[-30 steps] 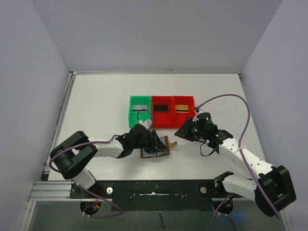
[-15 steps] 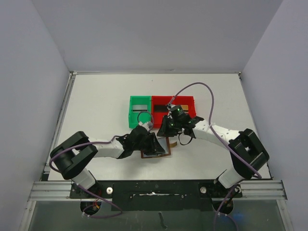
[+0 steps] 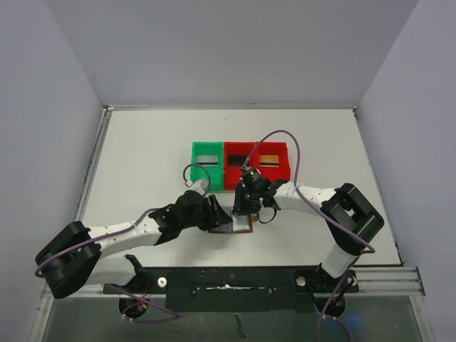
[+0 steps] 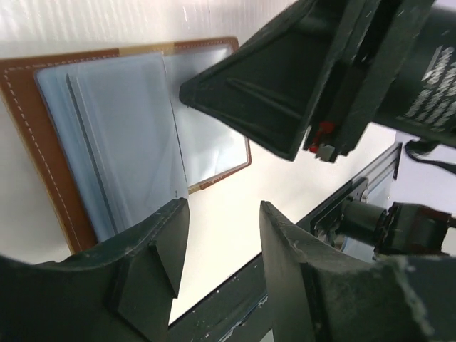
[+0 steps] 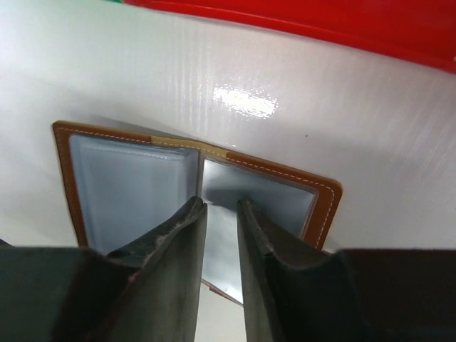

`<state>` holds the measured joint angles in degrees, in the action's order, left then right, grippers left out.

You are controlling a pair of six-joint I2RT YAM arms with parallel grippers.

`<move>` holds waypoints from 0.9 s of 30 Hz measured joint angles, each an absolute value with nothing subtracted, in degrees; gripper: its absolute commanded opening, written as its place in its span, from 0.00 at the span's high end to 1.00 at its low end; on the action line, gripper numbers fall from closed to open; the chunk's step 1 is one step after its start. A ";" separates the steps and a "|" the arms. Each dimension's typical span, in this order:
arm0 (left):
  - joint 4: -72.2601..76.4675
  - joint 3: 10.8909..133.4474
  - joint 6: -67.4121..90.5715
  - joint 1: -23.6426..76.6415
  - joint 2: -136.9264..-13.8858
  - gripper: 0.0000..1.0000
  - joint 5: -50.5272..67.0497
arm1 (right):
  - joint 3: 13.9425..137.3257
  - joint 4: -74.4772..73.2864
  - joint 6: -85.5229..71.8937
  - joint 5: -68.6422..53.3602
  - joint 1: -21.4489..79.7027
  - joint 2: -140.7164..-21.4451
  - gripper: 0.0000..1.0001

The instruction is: Take the credit cards out of the card holder

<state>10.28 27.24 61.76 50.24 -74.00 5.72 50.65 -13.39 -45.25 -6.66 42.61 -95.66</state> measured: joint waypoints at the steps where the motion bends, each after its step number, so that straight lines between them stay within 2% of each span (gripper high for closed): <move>1: 8.95 27.24 61.76 50.13 -72.27 0.54 4.47 | 50.85 -13.39 -45.43 -6.13 43.05 -95.66 0.62; 7: 2.44 27.00 60.95 46.70 -65.12 0.54 0.10 | 51.94 -13.26 -46.00 -4.58 44.95 -95.68 0.42; 12: -1.04 25.08 61.49 44.07 -62.39 0.56 -1.80 | 52.69 -12.93 -46.85 -4.14 45.93 -95.66 0.18; 19: -5.34 21.12 64.49 42.30 -57.32 0.57 -3.68 | 55.55 -15.33 -46.96 -0.97 48.34 -97.01 0.11; 27: -9.32 20.93 65.73 41.19 -52.69 0.57 -5.82 | 62.06 -22.50 -46.98 5.45 51.44 -101.14 0.11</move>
